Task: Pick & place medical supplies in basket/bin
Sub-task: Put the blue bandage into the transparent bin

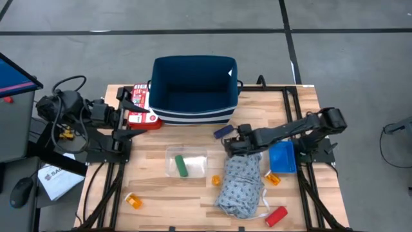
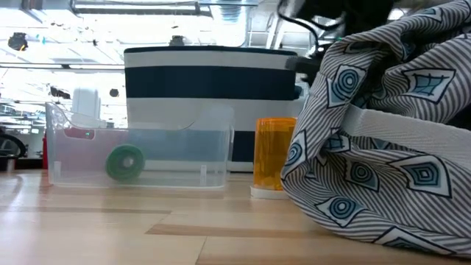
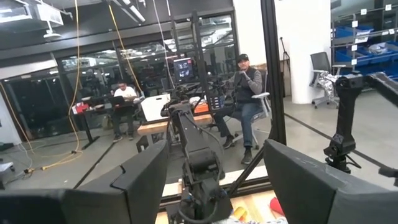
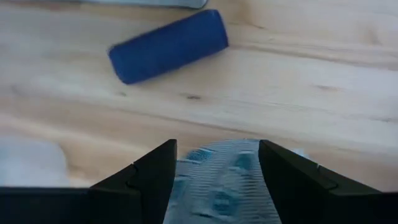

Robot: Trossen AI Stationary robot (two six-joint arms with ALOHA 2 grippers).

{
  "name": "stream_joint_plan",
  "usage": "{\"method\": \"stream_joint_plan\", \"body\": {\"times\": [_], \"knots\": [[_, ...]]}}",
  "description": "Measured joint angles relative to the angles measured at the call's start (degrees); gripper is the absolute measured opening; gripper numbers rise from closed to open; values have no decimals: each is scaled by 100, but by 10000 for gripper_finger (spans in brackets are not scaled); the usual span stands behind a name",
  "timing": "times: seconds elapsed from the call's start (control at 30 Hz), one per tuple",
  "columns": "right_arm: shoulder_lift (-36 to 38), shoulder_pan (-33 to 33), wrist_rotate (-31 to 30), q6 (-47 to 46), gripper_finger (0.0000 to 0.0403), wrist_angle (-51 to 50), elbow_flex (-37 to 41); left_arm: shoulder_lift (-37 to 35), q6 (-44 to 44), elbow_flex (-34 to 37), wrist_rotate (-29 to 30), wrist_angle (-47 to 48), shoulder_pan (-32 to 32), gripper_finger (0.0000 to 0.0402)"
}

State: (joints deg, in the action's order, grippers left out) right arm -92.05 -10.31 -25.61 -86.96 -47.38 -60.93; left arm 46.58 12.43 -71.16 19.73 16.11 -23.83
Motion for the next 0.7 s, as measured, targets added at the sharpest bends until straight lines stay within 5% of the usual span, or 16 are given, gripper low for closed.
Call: {"method": "stream_joint_plan", "body": {"times": [0.37,0.7], "knots": [[1748,957,764,2860,217,3236,2525,420,-75,-1,373,-14,23,253],[2271,2187,2320,5555,200,4427,3218,866,-114,-2,895,-495,23,253]]}}
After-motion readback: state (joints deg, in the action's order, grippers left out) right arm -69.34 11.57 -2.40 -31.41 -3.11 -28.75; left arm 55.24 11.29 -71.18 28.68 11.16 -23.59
